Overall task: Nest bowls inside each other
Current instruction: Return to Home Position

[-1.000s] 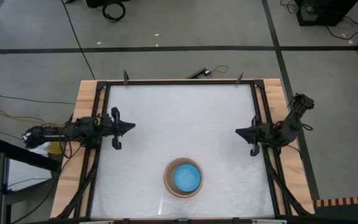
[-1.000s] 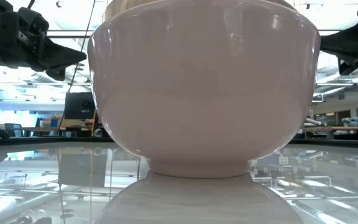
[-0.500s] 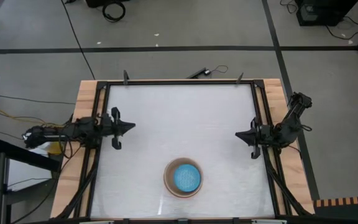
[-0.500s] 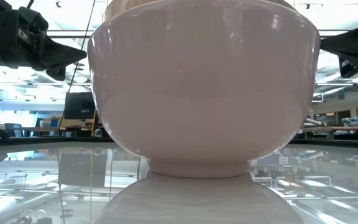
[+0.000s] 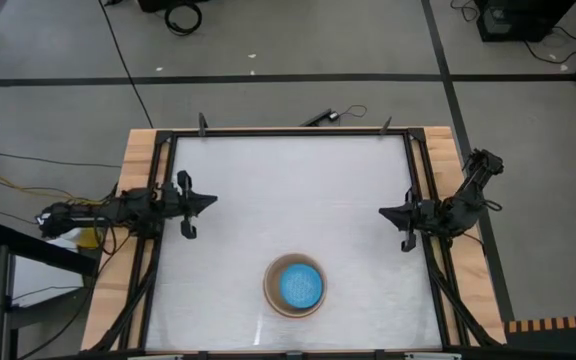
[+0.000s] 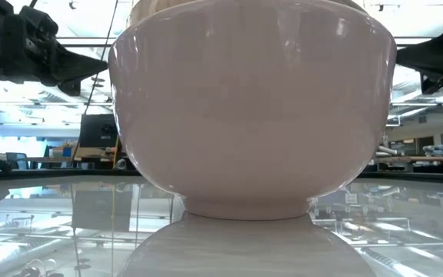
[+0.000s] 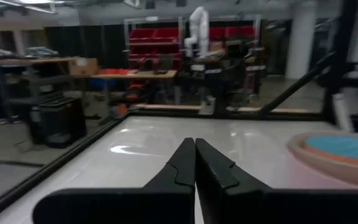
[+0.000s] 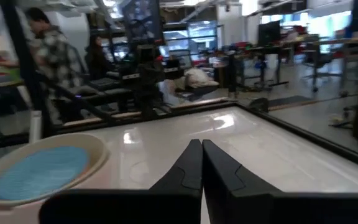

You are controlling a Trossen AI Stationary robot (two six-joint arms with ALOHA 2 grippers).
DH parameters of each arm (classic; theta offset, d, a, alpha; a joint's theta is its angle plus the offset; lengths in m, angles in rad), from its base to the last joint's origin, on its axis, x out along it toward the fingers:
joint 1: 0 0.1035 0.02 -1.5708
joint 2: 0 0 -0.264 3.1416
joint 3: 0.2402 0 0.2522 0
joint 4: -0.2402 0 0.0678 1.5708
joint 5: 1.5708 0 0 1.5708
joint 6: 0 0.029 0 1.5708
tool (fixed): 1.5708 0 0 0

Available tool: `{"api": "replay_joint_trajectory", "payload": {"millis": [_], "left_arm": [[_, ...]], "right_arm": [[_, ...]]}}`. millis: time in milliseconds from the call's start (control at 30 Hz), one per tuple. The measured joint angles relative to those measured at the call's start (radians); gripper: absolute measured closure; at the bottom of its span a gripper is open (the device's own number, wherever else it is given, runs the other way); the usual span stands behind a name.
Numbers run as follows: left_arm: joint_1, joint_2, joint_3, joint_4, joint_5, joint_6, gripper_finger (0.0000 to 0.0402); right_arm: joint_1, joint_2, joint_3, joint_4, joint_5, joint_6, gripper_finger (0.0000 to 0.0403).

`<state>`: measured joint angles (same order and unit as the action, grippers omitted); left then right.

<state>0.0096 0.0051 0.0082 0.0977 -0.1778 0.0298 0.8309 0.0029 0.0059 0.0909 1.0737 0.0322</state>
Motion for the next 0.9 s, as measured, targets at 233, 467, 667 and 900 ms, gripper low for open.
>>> {"api": "replay_joint_trajectory", "payload": {"millis": [233,467,667,900], "left_arm": [[0.064,0.000,0.000,-0.014,0.011,0.024,0.0395],[0.140,0.000,0.000,0.036,0.111,0.001,0.0395],[0.182,0.000,0.000,0.067,0.139,0.008,0.0395],[0.225,0.000,-0.001,0.060,0.207,-0.063,0.0395]], "right_arm": [[-0.192,0.001,0.000,-0.027,-0.189,0.035,0.0394],[-0.414,0.000,0.000,-0.013,-0.430,-0.004,0.0395],[-0.563,0.000,0.000,-0.011,-0.578,0.000,0.0394],[-0.767,-0.001,0.000,-0.011,-0.740,0.056,0.0394]]}}
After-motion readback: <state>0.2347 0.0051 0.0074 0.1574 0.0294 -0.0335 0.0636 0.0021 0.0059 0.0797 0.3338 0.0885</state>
